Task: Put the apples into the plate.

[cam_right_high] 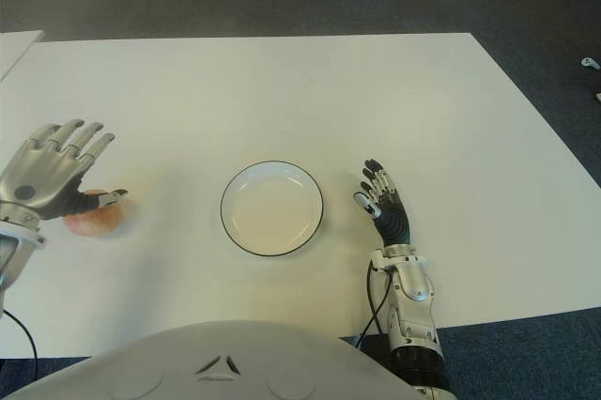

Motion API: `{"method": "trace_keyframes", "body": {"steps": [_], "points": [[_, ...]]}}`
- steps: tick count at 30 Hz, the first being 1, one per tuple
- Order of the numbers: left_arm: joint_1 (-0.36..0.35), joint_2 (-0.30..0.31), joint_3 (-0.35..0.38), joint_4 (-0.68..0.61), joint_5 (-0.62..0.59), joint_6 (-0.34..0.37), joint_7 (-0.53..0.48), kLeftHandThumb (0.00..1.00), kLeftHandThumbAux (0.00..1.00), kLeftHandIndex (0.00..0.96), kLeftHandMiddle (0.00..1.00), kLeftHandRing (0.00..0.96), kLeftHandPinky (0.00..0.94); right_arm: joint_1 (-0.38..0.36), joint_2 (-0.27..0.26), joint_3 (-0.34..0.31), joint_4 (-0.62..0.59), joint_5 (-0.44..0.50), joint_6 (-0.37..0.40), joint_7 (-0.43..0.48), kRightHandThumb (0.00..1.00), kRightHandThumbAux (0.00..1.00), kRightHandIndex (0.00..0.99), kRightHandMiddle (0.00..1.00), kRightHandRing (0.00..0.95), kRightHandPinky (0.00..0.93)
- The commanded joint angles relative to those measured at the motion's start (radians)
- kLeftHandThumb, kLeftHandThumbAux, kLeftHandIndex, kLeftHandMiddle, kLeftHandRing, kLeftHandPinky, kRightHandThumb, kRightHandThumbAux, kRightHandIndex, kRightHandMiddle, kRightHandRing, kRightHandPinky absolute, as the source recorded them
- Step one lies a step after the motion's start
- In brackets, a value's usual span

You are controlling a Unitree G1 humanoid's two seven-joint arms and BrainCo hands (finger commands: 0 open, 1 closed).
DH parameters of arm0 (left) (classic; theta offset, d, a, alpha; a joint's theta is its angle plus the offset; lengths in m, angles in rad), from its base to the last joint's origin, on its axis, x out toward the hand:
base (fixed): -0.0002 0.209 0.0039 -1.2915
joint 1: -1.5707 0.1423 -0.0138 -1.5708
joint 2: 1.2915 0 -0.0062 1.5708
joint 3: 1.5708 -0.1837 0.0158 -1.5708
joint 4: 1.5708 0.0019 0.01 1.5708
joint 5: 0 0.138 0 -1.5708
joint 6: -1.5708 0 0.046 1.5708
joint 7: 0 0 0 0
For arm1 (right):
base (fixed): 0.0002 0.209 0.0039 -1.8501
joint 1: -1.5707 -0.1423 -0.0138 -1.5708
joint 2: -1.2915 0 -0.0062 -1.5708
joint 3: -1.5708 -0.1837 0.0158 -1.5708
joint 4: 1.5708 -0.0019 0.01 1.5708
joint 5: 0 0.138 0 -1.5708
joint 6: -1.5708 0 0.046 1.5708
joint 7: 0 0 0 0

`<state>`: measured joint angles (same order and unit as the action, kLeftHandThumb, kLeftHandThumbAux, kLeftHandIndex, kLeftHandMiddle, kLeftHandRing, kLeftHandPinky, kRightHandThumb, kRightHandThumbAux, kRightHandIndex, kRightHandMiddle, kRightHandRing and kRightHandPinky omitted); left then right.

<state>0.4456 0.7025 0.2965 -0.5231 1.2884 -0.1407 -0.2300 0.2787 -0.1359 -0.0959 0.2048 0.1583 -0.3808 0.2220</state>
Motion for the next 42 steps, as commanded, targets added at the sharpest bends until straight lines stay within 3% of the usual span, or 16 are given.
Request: {"method": "trace_keyframes", "body": {"steps": [1, 22, 35, 42], "points": [[0.003, 0.038, -0.002, 0.045, 0.005, -0.001, -0.015, 0.264, 0.232, 0.086, 0.088, 0.08, 0.14, 0.066, 0.005, 0.002, 0.147, -0.022, 0.071, -0.003, 0.133, 0.529, 0.004, 0.029, 0.0, 0.0], [0.089, 0.116, 0.036, 0.001, -0.009, 0.017, -0.282, 0.278, 0.21, 0.094, 0.124, 0.098, 0.125, 0.05, -0.014, -0.046, 0.208, 0.051, 0.019, 0.082, 0.151, 0.532, 0.01, 0.029, 0.0, 0.0], [0.149, 0.098, 0.096, -0.047, -0.066, 0.027, -0.371, 0.316, 0.228, 0.116, 0.133, 0.078, 0.082, 0.063, -0.016, -0.062, 0.207, 0.068, 0.018, 0.104, 0.166, 0.527, 0.018, 0.041, 0.002, 0.0], [0.179, 0.082, 0.087, -0.042, -0.102, 0.03, -0.383, 0.316, 0.222, 0.095, 0.119, 0.07, 0.093, 0.07, -0.013, -0.066, 0.197, 0.072, 0.026, 0.107, 0.178, 0.521, 0.026, 0.046, 0.008, 0.003]]}}
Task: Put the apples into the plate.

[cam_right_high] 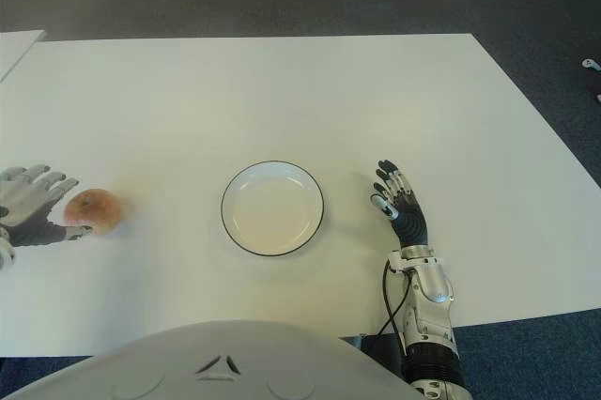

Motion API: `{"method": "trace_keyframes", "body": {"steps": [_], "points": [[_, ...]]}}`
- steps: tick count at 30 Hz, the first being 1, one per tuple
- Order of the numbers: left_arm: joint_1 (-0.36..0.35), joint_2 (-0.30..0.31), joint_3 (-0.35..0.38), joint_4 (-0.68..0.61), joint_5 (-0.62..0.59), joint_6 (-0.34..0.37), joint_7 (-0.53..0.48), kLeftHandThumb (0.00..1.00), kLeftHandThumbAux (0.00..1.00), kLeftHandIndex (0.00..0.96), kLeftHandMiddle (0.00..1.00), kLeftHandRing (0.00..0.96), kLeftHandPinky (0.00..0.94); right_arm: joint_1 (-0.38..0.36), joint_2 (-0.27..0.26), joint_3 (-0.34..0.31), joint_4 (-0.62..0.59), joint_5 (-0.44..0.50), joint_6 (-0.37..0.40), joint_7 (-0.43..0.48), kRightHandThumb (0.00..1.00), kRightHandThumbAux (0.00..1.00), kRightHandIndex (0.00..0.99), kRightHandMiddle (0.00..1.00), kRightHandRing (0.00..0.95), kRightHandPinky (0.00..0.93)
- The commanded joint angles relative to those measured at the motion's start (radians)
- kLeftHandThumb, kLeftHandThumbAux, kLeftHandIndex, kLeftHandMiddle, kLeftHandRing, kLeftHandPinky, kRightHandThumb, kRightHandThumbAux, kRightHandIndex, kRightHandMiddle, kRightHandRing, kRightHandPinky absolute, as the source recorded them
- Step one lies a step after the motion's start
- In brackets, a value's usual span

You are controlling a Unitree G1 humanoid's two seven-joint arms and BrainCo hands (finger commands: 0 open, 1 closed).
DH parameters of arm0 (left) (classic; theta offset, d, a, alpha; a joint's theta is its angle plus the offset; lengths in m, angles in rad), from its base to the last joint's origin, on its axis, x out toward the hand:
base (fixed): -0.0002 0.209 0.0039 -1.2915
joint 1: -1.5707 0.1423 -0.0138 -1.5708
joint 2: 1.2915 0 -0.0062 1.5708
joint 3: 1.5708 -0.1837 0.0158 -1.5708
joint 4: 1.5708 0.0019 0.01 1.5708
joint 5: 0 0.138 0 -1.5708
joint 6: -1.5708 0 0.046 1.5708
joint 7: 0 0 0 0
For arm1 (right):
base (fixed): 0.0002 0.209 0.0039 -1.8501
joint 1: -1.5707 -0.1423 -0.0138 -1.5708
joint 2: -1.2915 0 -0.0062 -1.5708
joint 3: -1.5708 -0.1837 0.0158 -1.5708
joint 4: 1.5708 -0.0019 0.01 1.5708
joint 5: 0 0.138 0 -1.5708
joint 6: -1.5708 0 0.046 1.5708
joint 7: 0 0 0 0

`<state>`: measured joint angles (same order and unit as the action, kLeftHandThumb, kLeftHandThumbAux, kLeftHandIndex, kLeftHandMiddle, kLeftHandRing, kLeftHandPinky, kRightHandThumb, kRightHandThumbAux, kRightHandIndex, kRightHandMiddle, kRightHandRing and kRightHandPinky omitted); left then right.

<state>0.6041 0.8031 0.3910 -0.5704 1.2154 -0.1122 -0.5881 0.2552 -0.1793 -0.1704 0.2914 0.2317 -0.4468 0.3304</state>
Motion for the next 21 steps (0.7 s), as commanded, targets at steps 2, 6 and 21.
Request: {"method": "trace_keyframes", "body": {"steps": [2, 6, 21], "points": [[0.028, -0.024, -0.007, 0.009, -0.047, 0.0, -0.02, 0.314, 0.217, 0.091, 0.119, 0.072, 0.097, 0.097, 0.031, 0.009, 0.106, -0.002, 0.094, -0.002, 0.179, 0.52, 0.026, 0.045, 0.008, 0.002], [0.04, -0.038, -0.007, 0.016, -0.074, -0.002, -0.002, 0.308, 0.209, 0.089, 0.122, 0.079, 0.109, 0.099, 0.029, 0.009, 0.104, -0.008, 0.092, -0.004, 0.177, 0.52, 0.025, 0.04, 0.004, 0.0], [0.048, -0.037, -0.037, 0.109, -0.094, -0.02, 0.117, 0.31, 0.206, 0.09, 0.137, 0.1, 0.127, 0.107, 0.03, 0.01, 0.093, -0.007, 0.097, -0.006, 0.173, 0.531, 0.022, 0.031, 0.0, 0.0]]}}
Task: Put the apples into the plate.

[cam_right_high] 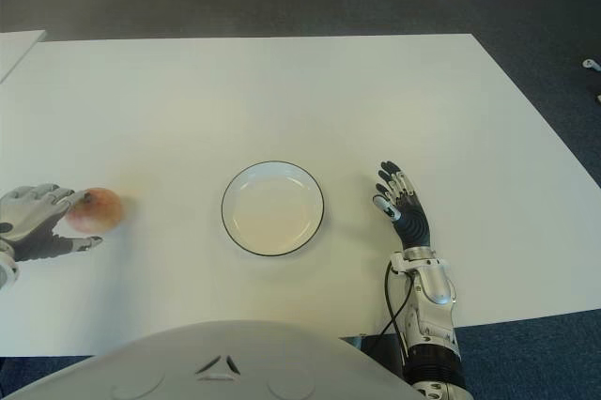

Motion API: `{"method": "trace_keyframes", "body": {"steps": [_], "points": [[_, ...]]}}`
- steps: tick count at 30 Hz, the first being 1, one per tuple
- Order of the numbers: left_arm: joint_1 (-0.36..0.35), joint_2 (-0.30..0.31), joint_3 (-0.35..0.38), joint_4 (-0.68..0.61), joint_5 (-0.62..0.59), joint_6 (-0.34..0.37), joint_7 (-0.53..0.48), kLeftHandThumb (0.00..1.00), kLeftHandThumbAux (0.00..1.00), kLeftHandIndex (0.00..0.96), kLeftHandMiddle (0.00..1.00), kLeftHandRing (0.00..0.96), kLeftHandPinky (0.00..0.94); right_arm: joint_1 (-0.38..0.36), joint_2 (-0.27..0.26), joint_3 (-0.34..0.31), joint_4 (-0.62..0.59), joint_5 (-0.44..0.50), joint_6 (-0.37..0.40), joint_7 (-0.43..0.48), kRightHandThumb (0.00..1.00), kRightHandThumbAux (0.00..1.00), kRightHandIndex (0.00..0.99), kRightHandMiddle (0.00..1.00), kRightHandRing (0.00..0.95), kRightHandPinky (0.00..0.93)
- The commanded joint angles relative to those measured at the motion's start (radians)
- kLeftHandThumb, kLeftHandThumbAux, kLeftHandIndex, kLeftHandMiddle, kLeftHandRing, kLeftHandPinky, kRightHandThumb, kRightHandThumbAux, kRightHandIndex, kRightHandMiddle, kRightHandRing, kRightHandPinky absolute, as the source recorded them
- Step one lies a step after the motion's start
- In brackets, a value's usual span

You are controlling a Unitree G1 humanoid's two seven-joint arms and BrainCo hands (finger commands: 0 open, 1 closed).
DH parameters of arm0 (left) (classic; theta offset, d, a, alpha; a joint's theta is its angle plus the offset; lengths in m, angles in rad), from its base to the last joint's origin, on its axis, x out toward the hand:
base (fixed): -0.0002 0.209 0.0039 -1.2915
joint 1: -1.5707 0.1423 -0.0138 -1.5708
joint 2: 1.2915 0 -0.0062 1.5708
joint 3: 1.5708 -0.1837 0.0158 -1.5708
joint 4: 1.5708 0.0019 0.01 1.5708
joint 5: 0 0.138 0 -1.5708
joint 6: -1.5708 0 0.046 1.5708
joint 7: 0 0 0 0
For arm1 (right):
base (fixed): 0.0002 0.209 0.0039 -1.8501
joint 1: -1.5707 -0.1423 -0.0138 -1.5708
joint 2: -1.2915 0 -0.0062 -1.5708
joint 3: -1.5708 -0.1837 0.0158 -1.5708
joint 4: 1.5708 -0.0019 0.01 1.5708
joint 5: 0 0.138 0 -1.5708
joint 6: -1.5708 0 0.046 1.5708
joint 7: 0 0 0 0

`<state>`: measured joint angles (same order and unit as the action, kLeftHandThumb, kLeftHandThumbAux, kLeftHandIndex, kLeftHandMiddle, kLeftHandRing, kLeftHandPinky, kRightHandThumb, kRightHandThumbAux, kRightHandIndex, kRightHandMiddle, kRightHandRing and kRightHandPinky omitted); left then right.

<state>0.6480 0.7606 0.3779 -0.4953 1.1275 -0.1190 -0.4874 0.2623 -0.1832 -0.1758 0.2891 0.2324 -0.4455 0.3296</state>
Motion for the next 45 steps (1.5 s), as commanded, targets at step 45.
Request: {"method": "trace_keyframes", "body": {"steps": [45], "points": [[-0.103, 0.065, -0.199, 0.209, 0.055, 0.055, 0.163, 0.258, 0.213, 0.0, 0.0, 0.0, 0.068, 0.122, 0.034, 0.011, 0.079, 0.002, 0.085, 0.009, 0.164, 0.522, 0.016, 0.031, 0.004, 0.016]]}}
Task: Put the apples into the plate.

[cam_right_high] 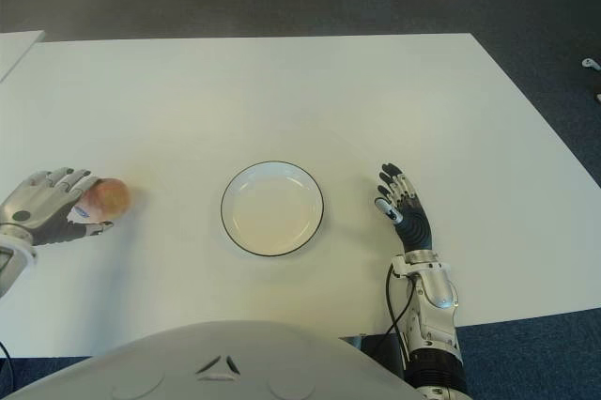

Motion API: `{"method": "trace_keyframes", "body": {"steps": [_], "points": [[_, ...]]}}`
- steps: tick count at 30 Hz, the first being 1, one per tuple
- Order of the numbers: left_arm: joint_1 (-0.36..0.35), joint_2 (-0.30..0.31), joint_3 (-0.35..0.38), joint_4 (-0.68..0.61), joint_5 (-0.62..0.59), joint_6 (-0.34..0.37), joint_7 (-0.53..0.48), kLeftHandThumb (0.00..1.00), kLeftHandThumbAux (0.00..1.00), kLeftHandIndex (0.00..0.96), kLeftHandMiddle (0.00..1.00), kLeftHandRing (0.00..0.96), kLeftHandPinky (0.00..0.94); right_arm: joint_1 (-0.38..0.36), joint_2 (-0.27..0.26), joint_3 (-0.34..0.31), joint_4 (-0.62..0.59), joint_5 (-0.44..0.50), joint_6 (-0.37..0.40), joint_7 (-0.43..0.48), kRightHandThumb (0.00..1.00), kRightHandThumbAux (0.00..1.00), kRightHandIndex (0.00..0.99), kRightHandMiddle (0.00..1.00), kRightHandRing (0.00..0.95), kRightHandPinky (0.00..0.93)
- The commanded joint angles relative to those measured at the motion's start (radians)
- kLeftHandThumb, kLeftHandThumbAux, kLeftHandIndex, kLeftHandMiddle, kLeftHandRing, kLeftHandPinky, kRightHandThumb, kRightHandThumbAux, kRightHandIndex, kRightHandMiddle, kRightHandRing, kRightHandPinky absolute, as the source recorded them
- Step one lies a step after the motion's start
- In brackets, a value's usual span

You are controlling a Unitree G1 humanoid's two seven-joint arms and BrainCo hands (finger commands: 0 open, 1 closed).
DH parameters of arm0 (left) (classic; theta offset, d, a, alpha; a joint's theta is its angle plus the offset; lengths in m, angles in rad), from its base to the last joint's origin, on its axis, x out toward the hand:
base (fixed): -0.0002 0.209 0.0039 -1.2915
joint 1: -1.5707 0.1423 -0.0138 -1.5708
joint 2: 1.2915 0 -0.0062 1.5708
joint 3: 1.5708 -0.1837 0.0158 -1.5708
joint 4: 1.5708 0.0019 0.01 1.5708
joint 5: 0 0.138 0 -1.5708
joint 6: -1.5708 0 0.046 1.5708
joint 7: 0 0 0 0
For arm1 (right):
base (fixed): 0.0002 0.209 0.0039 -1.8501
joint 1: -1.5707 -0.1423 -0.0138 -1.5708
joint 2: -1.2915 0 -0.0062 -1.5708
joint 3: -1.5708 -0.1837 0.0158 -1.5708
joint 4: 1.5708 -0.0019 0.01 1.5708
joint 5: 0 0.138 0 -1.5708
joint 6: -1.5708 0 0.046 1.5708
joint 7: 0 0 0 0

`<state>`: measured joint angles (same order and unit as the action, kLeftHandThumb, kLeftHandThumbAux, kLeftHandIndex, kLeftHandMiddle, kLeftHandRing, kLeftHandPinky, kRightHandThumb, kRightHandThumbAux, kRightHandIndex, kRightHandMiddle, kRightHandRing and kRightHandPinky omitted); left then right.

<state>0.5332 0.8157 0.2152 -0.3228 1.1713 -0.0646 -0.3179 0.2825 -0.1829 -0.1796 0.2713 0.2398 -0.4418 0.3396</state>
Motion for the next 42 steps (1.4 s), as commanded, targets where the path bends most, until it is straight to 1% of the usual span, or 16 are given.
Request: {"method": "trace_keyframes", "body": {"steps": [1, 6, 9, 13, 16, 18, 19, 20, 21, 23, 25, 26, 28, 34, 42], "points": [[0.003, 0.011, -0.044, 0.046, 0.013, 0.001, 0.0, 0.257, 0.213, 0.0, 0.0, 0.0, 0.068, 0.101, 0.034, 0.014, 0.098, -0.006, 0.078, 0.0, 0.164, 0.522, 0.016, 0.032, 0.004, 0.016], [-0.034, 0.02, -0.08, 0.096, 0.016, 0.005, 0.033, 0.254, 0.215, 0.0, 0.002, 0.005, 0.08, 0.101, 0.036, 0.013, 0.099, -0.005, 0.072, 0.001, 0.164, 0.517, 0.018, 0.035, 0.008, 0.015], [-0.06, 0.025, -0.105, 0.135, 0.016, 0.008, 0.056, 0.269, 0.223, 0.0, 0.011, 0.014, 0.088, 0.101, 0.038, 0.014, 0.097, -0.006, 0.071, -0.001, 0.165, 0.515, 0.021, 0.037, 0.008, 0.016], [-0.105, 0.03, -0.148, 0.222, 0.019, 0.007, 0.112, 0.293, 0.229, 0.009, 0.036, 0.04, 0.117, 0.102, 0.038, 0.014, 0.096, -0.01, 0.071, -0.006, 0.164, 0.511, 0.023, 0.039, 0.01, 0.019], [-0.141, 0.037, -0.181, 0.298, 0.017, -0.002, 0.174, 0.311, 0.23, 0.026, 0.066, 0.068, 0.146, 0.101, 0.037, 0.011, 0.101, -0.007, 0.07, -0.003, 0.163, 0.507, 0.023, 0.039, 0.009, 0.014], [-0.157, 0.045, -0.198, 0.33, 0.015, -0.01, 0.221, 0.331, 0.237, 0.082, 0.142, 0.138, 0.214, 0.098, 0.037, 0.008, 0.109, -0.002, 0.068, 0.001, 0.165, 0.506, 0.024, 0.042, 0.013, 0.023], [-0.162, 0.048, -0.205, 0.342, 0.013, -0.013, 0.242, 0.346, 0.242, 0.124, 0.202, 0.202, 0.277, 0.097, 0.037, 0.007, 0.112, 0.001, 0.067, 0.003, 0.167, 0.506, 0.024, 0.044, 0.015, 0.024], [-0.169, 0.052, -0.214, 0.356, 0.013, -0.016, 0.265, 0.351, 0.244, 0.139, 0.224, 0.225, 0.3, 0.096, 0.037, 0.005, 0.115, 0.003, 0.066, 0.005, 0.167, 0.506, 0.025, 0.044, 0.016, 0.025], [-0.174, 0.056, -0.221, 0.366, 0.012, -0.016, 0.282, 0.362, 0.247, 0.171, 0.273, 0.28, 0.358, 0.096, 0.037, 0.005, 0.116, 0.004, 0.065, 0.006, 0.168, 0.506, 0.025, 0.045, 0.017, 0.025], [-0.198, 0.056, -0.243, 0.405, 0.01, -0.023, 0.329, 0.377, 0.251, 0.207, 0.348, 0.357, 0.43, 0.094, 0.039, 0.002, 0.12, 0.01, 0.063, 0.011, 0.17, 0.506, 0.025, 0.046, 0.018, 0.025], [-0.226, 0.055, -0.269, 0.449, 0.011, -0.029, 0.378, 0.402, 0.258, 0.25, 0.47, 0.47, 0.531, 0.095, 0.04, 0.001, 0.12, 0.013, 0.062, 0.015, 0.172, 0.506, 0.026, 0.047, 0.018, 0.021], [-0.236, 0.053, -0.277, 0.466, 0.006, -0.035, 0.41, 0.407, 0.259, 0.258, 0.49, 0.489, 0.549, 0.098, 0.04, 0.001, 0.113, 0.012, 0.064, 0.014, 0.172, 0.506, 0.026, 0.047, 0.018, 0.019], [-0.251, 0.051, -0.29, 0.494, -0.006, -0.046, 0.461, 0.43, 0.277, 0.294, 0.563, 0.549, 0.59, 0.101, 0.041, 0.002, 0.106, 0.011, 0.065, 0.013, 0.175, 0.506, 0.028, 0.046, 0.015, 0.012], [-0.279, 0.05, -0.324, 0.539, -0.044, -0.057, 0.535, 0.446, 0.322, 0.344, 0.625, 0.593, 0.611, 0.103, 0.039, 0.004, 0.1, 0.009, 0.07, 0.012, 0.18, 0.502, 0.031, 0.046, 0.01, 0.006], [-0.306, 0.054, -0.366, 0.579, -0.076, -0.061, 0.59, 0.432, 0.341, 0.366, 0.648, 0.607, 0.628, 0.105, 0.04, 0.003, 0.1, 0.009, 0.074, 0.012, 0.18, 0.494, 0.032, 0.048, 0.013, 0.018]]}}
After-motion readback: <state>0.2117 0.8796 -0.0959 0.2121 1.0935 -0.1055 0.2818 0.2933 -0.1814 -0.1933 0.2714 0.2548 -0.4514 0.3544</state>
